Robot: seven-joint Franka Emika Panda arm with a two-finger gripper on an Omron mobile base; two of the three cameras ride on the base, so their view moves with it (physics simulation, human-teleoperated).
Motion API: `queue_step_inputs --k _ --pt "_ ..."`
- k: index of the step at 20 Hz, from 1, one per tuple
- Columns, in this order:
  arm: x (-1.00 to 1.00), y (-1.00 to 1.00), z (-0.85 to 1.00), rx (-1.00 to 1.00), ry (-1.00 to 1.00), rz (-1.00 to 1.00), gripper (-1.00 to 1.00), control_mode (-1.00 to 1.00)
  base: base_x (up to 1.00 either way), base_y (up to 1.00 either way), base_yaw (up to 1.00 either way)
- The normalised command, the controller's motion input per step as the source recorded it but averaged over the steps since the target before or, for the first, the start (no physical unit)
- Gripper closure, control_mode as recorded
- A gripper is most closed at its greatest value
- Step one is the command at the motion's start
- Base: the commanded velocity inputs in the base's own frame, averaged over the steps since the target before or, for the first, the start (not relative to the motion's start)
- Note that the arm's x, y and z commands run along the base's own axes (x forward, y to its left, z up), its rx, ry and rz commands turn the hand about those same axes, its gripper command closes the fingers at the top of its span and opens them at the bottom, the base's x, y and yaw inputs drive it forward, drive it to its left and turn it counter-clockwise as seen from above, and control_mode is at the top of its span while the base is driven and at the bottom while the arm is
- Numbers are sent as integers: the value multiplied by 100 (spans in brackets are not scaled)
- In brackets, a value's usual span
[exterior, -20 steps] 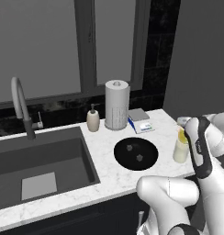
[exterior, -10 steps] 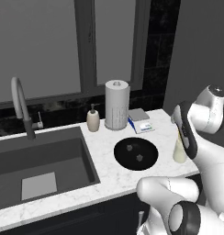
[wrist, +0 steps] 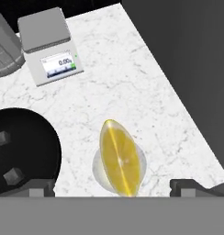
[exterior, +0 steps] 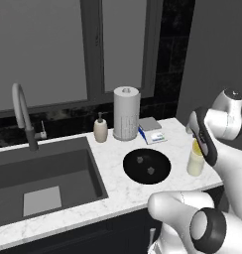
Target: Grab a lemon wedge from the fridge and one ice cube from the ice bowl, and put them in the glass of lemonade.
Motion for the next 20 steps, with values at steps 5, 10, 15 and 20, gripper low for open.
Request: queue_step_inputs --k 5,10,15,20 --pt "0 0 -11 0 9 0 -100 -100 0 0 0" --pt "-1 19 -5 0 2 0 -100 -100 0 0 0" --pt "-3 61 -7 0 0 0 -100 -100 0 0 0" --pt "-5 81 -31 0 0 1 -100 -100 0 0 0"
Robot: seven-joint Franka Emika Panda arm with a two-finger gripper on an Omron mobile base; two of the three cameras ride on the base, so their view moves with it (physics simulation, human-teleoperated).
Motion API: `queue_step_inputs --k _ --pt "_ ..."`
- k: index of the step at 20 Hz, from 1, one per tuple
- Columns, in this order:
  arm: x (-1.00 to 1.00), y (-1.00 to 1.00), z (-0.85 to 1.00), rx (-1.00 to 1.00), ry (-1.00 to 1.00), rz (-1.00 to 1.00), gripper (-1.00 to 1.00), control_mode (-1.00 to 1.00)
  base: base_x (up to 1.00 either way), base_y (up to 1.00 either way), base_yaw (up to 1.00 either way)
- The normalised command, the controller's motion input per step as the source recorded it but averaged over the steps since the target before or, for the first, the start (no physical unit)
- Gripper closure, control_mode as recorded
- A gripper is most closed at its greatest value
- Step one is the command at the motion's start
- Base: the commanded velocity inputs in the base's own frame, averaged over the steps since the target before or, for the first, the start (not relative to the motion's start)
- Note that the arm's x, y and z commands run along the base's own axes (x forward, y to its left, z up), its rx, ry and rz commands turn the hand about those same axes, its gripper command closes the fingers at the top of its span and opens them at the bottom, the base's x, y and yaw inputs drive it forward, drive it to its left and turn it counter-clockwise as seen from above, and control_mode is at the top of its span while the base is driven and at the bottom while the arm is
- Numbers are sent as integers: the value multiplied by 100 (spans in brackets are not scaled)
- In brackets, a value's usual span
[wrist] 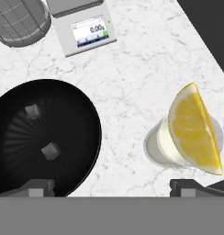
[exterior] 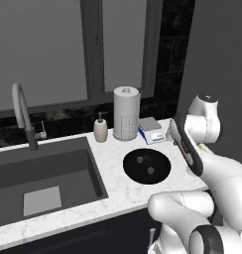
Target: Grab a lemon wedge from the fridge and one ice cube from the ice bowl, and put them in the glass of lemonade.
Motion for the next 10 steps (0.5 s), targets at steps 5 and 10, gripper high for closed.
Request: queue_step_inputs --k 5,10 --pt "3 83 -45 0 2 4 -100 -100 0 0 0" --pt "21 76 -41 0 7 5 -100 -100 0 0 0"
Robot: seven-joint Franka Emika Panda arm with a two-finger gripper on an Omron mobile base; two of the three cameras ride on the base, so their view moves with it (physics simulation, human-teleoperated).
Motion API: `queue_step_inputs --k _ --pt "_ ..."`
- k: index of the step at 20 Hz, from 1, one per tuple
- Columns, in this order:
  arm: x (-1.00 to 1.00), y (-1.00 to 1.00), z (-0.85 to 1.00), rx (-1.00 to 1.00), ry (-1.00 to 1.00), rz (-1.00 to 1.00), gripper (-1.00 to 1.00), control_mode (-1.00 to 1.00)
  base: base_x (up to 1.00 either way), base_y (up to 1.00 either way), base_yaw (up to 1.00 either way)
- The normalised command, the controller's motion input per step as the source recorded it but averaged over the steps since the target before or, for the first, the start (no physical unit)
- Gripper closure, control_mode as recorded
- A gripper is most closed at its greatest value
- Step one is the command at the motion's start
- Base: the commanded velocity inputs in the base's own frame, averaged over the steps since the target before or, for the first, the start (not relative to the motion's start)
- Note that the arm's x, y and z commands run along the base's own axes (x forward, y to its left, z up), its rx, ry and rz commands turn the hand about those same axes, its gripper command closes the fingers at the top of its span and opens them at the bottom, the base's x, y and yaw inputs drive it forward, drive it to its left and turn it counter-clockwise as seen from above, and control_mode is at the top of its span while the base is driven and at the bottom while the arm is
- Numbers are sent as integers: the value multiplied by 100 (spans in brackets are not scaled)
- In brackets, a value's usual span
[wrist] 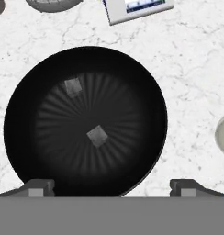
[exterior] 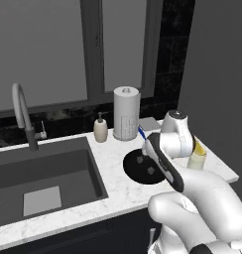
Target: Grab a lemon wedge from the fridge and one ice cube from the ice bowl, and put them in the glass of lemonade.
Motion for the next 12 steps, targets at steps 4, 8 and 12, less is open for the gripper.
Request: queue_step_inputs --k 4,8,12 --pt "43 49 -23 0 4 0 -100 -100 0 0 0" --pt "53 31 -7 0 0 0 -100 -100 0 0 0" --pt "54 19 -2 0 0 -1 -100 -100 0 0 0"
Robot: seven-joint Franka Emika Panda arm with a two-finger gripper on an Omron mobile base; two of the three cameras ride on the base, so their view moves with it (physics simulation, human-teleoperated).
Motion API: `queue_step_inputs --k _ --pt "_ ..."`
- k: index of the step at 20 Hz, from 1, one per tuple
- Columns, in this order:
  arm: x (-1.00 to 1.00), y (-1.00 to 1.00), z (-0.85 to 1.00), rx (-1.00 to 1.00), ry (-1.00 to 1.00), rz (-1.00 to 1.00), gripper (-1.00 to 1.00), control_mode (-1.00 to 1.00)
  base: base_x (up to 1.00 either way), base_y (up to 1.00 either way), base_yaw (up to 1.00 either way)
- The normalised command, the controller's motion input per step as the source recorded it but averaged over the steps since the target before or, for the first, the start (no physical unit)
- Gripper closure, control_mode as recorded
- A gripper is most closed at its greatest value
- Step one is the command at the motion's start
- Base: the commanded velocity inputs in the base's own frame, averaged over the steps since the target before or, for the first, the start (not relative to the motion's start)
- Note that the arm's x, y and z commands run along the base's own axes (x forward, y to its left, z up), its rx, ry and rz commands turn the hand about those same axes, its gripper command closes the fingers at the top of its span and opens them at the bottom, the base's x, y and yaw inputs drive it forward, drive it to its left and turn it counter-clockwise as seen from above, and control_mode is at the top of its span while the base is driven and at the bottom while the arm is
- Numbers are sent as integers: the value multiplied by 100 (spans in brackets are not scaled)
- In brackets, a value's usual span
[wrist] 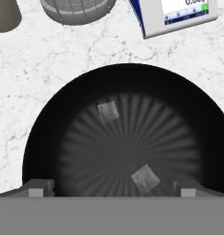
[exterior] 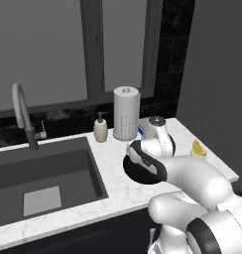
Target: Grab a lemon wedge from the fridge and one ice cube from the ice bowl, and put them in the glass of lemonade.
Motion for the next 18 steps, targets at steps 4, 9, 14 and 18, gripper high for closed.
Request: queue_step_inputs --k 4,9,14,18 --pt "39 5 -2 0 0 -1 -100 -100 0 0 0" --pt "7 0 -9 0 0 0 -100 -100 0 0 0" --pt "3 0 -18 0 0 0 -100 -100 0 0 0" --pt "0 0 -18 0 0 0 -100 -100 0 0 0"
